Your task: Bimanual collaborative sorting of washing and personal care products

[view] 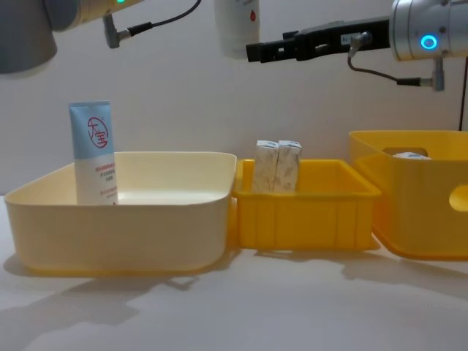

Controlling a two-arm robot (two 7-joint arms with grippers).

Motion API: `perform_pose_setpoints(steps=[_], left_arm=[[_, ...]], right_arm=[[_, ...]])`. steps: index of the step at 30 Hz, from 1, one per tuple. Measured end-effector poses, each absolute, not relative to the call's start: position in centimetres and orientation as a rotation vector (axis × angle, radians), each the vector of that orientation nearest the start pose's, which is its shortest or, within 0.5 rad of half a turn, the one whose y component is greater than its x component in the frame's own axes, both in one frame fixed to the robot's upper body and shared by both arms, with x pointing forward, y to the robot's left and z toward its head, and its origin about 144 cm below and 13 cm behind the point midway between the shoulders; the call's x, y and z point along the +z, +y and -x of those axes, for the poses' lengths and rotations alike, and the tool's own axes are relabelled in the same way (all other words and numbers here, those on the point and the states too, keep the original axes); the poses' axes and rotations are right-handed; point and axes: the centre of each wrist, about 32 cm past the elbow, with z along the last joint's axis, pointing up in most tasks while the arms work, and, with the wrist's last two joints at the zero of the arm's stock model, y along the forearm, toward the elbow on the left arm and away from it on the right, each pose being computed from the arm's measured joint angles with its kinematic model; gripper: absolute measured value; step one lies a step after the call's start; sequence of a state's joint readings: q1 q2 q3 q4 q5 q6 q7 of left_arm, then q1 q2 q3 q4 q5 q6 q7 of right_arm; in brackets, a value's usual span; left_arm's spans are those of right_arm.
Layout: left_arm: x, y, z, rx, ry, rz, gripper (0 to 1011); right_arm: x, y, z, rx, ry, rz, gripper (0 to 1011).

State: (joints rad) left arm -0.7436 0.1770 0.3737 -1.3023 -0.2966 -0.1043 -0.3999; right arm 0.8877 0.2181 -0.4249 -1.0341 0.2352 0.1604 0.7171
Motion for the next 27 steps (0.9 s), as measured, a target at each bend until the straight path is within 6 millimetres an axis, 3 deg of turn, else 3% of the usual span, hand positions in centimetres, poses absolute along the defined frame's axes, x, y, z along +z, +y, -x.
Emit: perform_pose_setpoints(steps=[27], left_arm=[[134.72,17.16,-62.25,0.803,-0.434,0.256,233]], right_arm=[[134.38,-21.0,-66.33,-0.628,-0.184,0.073,1001]])
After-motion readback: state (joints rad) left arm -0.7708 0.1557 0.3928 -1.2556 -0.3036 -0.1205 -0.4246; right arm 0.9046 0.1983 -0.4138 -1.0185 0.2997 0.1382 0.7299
